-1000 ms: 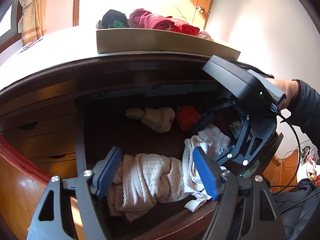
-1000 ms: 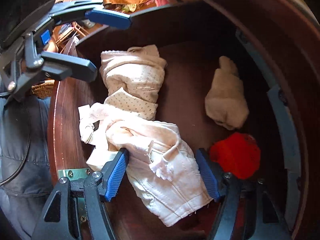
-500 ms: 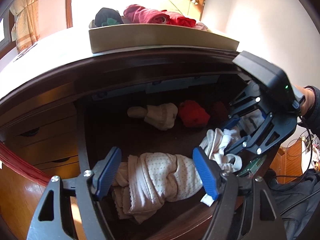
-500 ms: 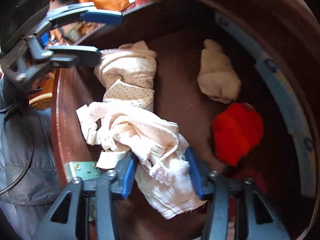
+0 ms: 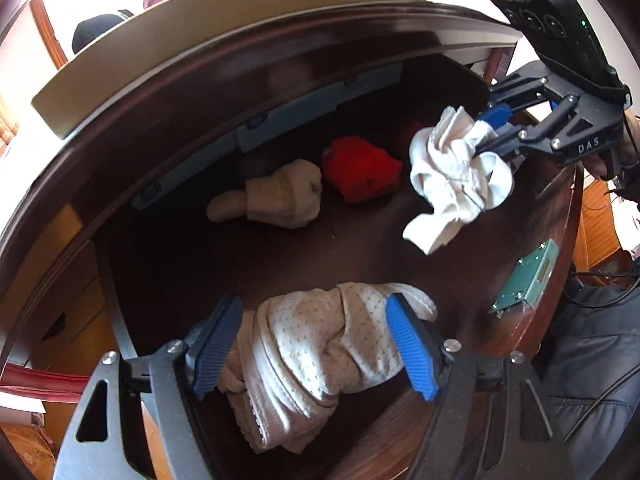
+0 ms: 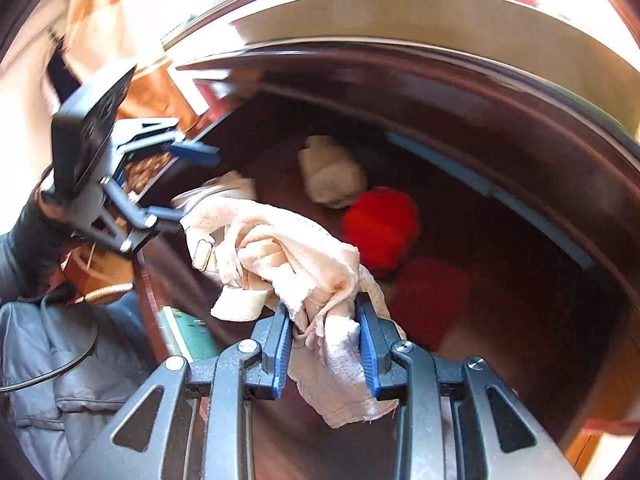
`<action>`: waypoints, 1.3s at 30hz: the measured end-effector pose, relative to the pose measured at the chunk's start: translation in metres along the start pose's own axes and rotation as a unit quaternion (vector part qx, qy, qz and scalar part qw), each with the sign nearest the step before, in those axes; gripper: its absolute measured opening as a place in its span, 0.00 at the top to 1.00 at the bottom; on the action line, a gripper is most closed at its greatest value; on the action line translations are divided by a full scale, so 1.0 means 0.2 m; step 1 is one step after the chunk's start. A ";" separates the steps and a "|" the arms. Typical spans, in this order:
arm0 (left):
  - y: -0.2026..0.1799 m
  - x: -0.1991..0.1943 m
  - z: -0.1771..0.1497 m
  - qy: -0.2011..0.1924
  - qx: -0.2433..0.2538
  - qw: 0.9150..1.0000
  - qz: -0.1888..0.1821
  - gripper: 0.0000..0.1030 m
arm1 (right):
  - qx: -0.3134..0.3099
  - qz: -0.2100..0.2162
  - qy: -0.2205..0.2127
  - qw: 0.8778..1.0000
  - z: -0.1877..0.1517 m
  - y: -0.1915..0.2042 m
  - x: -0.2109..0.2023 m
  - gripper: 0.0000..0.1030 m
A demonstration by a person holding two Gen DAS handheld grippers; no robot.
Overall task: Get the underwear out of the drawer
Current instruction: 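Lift the cream and dotted beige underwear out of the drawer with both tools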
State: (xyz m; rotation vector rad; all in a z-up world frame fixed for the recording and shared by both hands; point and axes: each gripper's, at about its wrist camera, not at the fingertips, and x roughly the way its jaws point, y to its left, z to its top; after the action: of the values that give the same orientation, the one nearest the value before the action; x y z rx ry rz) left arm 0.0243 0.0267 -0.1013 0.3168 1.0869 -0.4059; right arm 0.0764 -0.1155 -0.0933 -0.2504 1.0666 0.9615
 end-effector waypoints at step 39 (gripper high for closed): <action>0.06 0.17 -0.01 0.140 0.101 0.982 -0.073 0.54 | -0.026 -0.002 0.082 0.996 0.02 -0.04 0.09 0.38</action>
State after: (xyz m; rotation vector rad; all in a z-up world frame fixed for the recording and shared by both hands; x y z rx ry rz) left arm 0.0420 0.0323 -0.1327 0.4859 1.3514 -0.6177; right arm 0.0875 -0.1081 -0.1085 -0.3793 1.1905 0.9789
